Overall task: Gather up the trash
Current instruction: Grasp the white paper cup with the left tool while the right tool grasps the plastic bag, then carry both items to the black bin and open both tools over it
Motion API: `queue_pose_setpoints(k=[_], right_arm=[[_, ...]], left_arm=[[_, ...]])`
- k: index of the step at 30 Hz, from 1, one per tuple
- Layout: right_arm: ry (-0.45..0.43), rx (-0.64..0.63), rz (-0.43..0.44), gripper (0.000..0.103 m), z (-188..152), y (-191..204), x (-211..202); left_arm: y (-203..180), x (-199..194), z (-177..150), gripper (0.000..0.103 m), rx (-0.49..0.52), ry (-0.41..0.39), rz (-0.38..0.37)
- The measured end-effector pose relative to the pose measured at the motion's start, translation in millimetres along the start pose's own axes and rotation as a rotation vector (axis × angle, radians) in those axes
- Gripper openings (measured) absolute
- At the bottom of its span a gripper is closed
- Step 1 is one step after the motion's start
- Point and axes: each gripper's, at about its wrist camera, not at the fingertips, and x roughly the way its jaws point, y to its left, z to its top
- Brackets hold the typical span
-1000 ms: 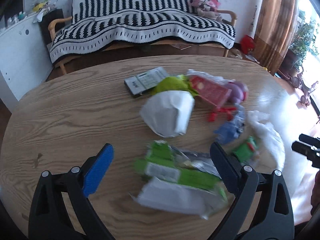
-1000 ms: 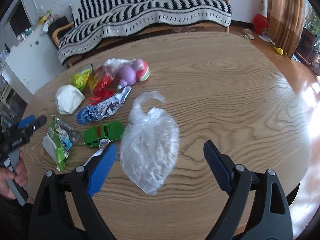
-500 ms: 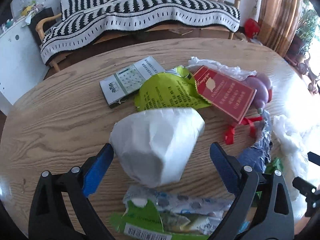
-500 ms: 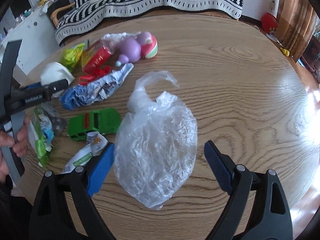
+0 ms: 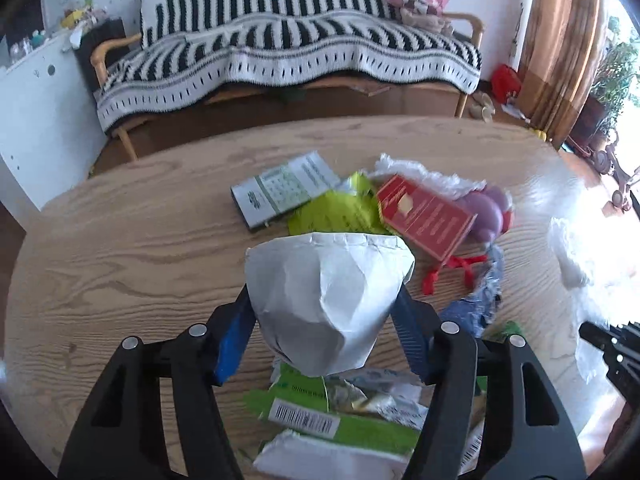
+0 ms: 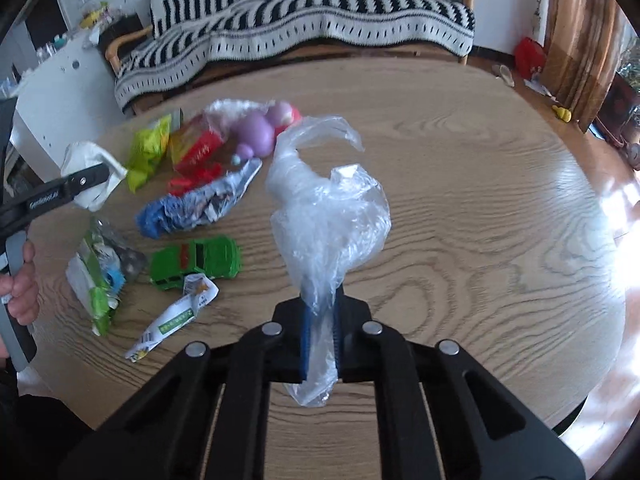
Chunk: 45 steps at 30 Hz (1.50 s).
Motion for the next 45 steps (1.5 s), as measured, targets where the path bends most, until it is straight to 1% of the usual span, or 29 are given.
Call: queue_pose_setpoints(k=[2,5,9,10,14,15,17,18,19,20,24,27,30,33,37,38,42,44,45], right_arm=[[-0.016,0.023,0.006,0.009,-2,-12,-11],[-0.046,0.063,-0.009,0.009,-5,-37,-31],[-0.09,0.157,-0.05,0.009,-16,-89,-59],[-0.103,0.192,-0.069,0.009,-22,-110,-69],[-0.137,0.32,-0.133,0.009,-51,-185,-98],[-0.142,0.351,-0.149,0.009,-60,-202,-104],[-0.144,0.417,-0.188,0.009,-84,-240,-115],[-0.139,0.447,-0.202,0.009,-94,-258,-117],[-0.13,0.483,-0.216,0.009,-107,-278,-119],[-0.121,0.508,-0.228,0.009,-118,-291,-120],[-0.06,0.603,-0.269,0.009,-162,-344,-115],[-0.002,0.676,-0.254,0.009,-190,-377,-102],[0.054,0.723,-0.229,0.009,-208,-398,-85],[0.094,0.743,-0.211,0.009,-219,-408,-74],[0.115,0.755,-0.198,0.009,-223,-413,-70],[0.117,0.756,-0.196,0.009,-217,-412,-66],[0.117,0.755,-0.186,0.01,-214,-414,-62],[0.117,0.759,-0.18,0.017,-215,-415,-62],[0.112,0.763,-0.181,0.039,-216,-417,-64]], left_arm=[[-6,-11,0,0.063,0.016,-0.026,0.002],[-26,-25,0,0.063,0.036,-0.045,-0.041],[-75,-40,0,0.063,0.095,-0.067,-0.114],[-89,-42,-1,0.063,0.111,-0.069,-0.136],[-155,-51,-7,0.063,0.188,-0.073,-0.219],[-181,-54,-11,0.063,0.22,-0.074,-0.247],[-216,-57,-18,0.063,0.261,-0.07,-0.288],[-239,-59,-23,0.063,0.289,-0.065,-0.318],[-260,-61,-28,0.063,0.314,-0.06,-0.344],[-286,-63,-35,0.063,0.346,-0.056,-0.375],[-365,-67,-63,0.063,0.443,-0.036,-0.466],[-417,-66,-86,0.063,0.503,-0.004,-0.538],[-457,-60,-104,0.063,0.543,0.026,-0.585],[-488,-53,-118,0.063,0.587,0.045,-0.606],[-510,-46,-128,0.063,0.622,0.054,-0.616],[-513,-45,-128,0.063,0.624,0.056,-0.619],[-520,-37,-128,0.063,0.624,0.068,-0.625],[-523,-33,-126,0.064,0.622,0.074,-0.624],[-523,-31,-124,0.064,0.62,0.075,-0.624]])
